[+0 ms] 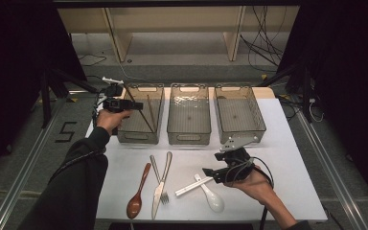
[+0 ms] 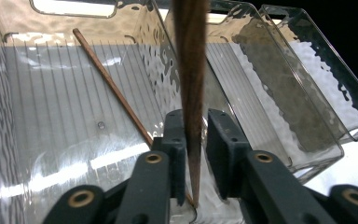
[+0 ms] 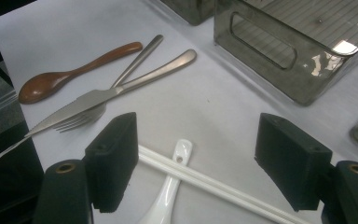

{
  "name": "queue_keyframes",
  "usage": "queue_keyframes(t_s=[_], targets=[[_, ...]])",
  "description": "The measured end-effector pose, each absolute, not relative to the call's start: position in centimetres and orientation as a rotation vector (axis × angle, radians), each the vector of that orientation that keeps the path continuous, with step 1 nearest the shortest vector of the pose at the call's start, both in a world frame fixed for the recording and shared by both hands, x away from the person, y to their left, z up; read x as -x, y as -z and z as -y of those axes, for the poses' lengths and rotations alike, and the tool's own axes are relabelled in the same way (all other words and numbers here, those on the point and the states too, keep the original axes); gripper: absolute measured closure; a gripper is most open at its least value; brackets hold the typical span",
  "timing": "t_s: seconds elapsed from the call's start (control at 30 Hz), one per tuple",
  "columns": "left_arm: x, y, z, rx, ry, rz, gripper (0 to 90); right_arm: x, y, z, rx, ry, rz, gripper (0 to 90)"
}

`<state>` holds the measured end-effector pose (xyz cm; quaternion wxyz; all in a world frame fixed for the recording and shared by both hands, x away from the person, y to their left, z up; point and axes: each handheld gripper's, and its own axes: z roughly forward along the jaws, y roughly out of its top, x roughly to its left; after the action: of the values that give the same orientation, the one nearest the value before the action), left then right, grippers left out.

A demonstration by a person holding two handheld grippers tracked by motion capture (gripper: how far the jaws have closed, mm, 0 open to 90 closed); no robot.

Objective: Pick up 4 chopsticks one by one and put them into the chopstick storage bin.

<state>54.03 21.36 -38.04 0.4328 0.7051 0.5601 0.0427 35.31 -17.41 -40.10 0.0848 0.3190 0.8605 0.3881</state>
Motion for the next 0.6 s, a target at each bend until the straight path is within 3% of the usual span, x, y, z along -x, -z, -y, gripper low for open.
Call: queue_keyframes(t_s=[0.6], targets=[[-54.9,39.2,-20.1,-1.832,-0.143,-1.444,40.2,-35.3,40.1,17.4,-0.950,-1.158,-2.570,30.8]])
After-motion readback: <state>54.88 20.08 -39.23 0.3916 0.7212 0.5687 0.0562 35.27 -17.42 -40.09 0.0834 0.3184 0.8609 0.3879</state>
